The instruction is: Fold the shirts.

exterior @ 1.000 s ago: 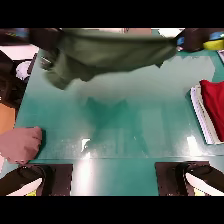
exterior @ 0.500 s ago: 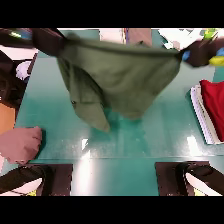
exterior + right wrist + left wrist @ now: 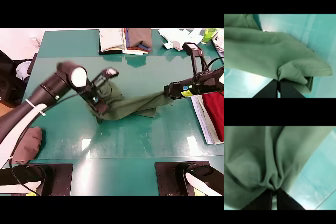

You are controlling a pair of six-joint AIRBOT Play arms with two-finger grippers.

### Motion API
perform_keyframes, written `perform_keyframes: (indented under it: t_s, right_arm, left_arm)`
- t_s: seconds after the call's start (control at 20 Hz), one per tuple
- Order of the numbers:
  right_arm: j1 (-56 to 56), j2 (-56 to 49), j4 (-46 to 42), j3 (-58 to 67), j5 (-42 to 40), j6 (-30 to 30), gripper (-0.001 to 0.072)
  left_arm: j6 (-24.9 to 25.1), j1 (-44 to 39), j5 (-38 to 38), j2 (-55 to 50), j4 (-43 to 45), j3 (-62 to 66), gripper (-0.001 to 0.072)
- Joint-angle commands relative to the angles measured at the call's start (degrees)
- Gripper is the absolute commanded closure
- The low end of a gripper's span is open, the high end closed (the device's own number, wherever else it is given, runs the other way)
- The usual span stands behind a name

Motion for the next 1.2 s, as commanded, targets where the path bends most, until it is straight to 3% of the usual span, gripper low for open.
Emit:
perform_keyframes:
  t_s: [0.0,0.05,0.25,0.45,0.65,0.95,1.15]
  right_arm:
    - [0.02,0.00,-0.48,-1.07,-0.83,0.07,0.0696]
    - [0.02,0.00,-0.46,-1.07,-0.85,0.09,0.0696]
    - [0.00,0.00,-0.48,-1.07,-1.09,0.07,0.0696]
    - [0.02,0.00,-0.42,-1.07,-1.46,0.07,0.0696]
    - [0.02,-0.02,-0.39,-1.09,-1.66,0.09,0.0696]
    - [0.02,-0.26,-0.26,-1.09,-1.44,0.17,0.0695]
    - [0.02,-0.98,0.09,-1.14,-1.46,1.60,0.0695]
  left_arm:
    - [0.09,-1.25,1.53,-0.72,-1.03,-5.16,0.0216]
    - [0.09,-1.22,1.73,-0.20,-0.26,-4.50,0.0026]
    - [0.00,2.01,1.64,3.52,3.80,2.51,0.0026]
    - [-1.49,15.19,2.78,4.68,4.13,7.48,0.0026]
    - [-1.46,25.31,1.44,-1.57,0.31,7.21,0.0025]
    - [0.55,25.73,4.72,-13.40,-11.87,7.23,0.0025]
    - [0.46,25.73,5.66,-16.52,-12.48,7.26,0.0026]
